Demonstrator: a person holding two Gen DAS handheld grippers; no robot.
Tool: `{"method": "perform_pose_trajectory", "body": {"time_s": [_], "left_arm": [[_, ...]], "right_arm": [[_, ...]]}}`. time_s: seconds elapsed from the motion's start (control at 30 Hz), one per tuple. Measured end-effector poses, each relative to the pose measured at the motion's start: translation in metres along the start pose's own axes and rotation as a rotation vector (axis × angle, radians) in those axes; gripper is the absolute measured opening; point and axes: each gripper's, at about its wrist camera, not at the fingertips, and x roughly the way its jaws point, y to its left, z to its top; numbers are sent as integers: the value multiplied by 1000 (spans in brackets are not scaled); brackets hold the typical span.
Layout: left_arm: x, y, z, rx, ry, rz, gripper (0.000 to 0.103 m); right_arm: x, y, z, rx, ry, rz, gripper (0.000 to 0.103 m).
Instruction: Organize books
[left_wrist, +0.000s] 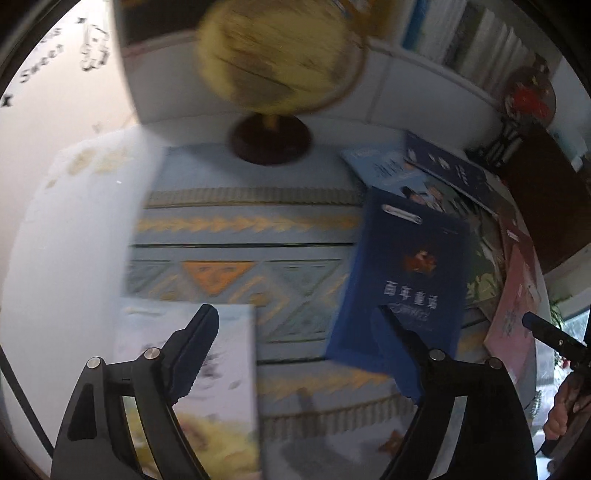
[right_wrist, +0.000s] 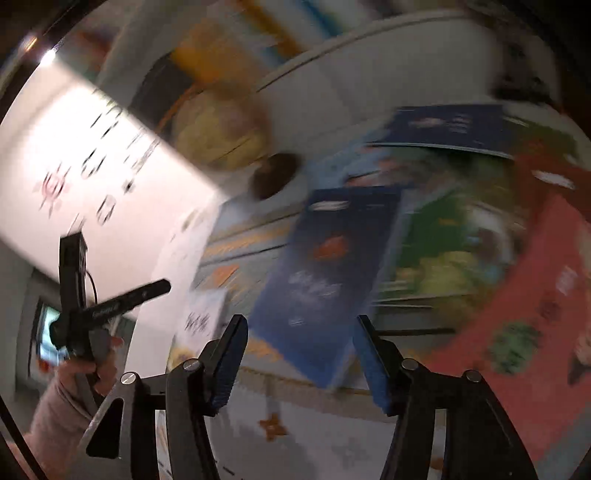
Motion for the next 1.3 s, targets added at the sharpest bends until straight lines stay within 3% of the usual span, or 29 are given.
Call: {"method": "perform_pose_trajectory", "body": {"time_s": [0.3, 0.67, 0.77, 0.83, 0.9, 1.07, 1.13, 1.2, 1.23, 1.3], "left_arm": [[79, -44, -7, 73, 136, -30, 84], [107, -46, -13, 126, 177, -82, 82], [107, -47, -12, 139, 176, -102, 82], [106, -49, -10, 145, 178, -161, 82], [108, -55, -9, 131, 187, -248, 84], [110, -75, -7, 120, 185, -330, 84], [110, -79, -8, 130, 184, -311, 82], [111, -79, -7, 110, 177, -313, 76], [111, -77, -6, 83, 175, -324, 69], [107, -61, -7, 30, 172, -351, 53]], "right_arm": [[30, -24, 5, 78, 64, -15, 57], [98, -43, 5, 128, 179, 14, 57], [103, -44, 6, 126, 165, 33, 57], [104, -46, 7, 135, 144, 49, 58], [106, -44, 8, 142, 136, 71, 69], [111, -39, 9, 124, 123, 82, 75], [111, -43, 10, 144, 122, 92, 72], [107, -49, 9, 173, 113, 110, 55], [103, -55, 9, 200, 104, 133, 51], [96, -60, 8, 226, 80, 162, 29]]}}
